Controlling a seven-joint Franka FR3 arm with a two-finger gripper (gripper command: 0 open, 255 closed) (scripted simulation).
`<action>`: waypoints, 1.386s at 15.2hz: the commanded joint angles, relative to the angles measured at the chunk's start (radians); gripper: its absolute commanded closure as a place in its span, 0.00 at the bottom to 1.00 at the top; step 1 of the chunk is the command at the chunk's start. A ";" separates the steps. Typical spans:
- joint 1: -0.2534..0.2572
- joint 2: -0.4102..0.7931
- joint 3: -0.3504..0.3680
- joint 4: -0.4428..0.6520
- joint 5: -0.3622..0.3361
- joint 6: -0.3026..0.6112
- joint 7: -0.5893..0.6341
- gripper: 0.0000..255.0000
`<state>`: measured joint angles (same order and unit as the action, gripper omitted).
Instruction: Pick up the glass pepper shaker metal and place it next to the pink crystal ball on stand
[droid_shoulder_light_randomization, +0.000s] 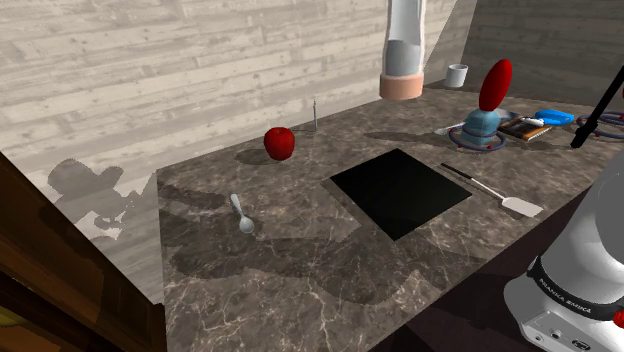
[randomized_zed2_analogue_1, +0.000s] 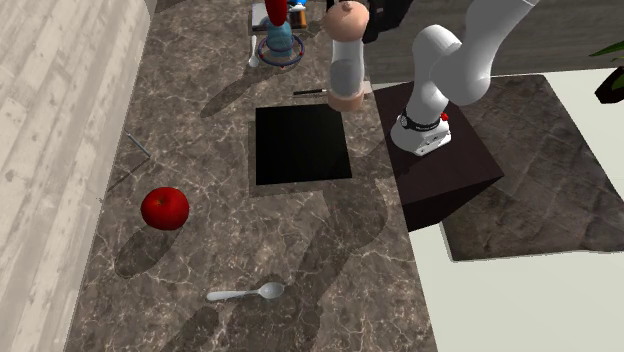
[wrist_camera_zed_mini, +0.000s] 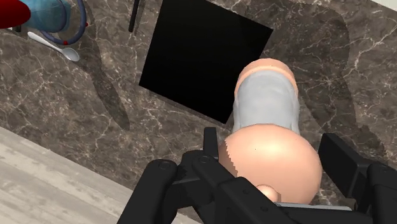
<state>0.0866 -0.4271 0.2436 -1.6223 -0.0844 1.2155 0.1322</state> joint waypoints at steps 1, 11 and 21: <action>-0.007 -0.044 -0.042 -0.040 -0.008 0.002 -0.053 1.00; -0.034 -0.218 -0.245 -0.186 -0.098 0.007 -0.297 1.00; -0.063 -0.294 -0.452 -0.218 -0.228 0.018 -0.541 1.00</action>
<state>0.0256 -0.7204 -0.1872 -1.8429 -0.2991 1.2299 -0.3830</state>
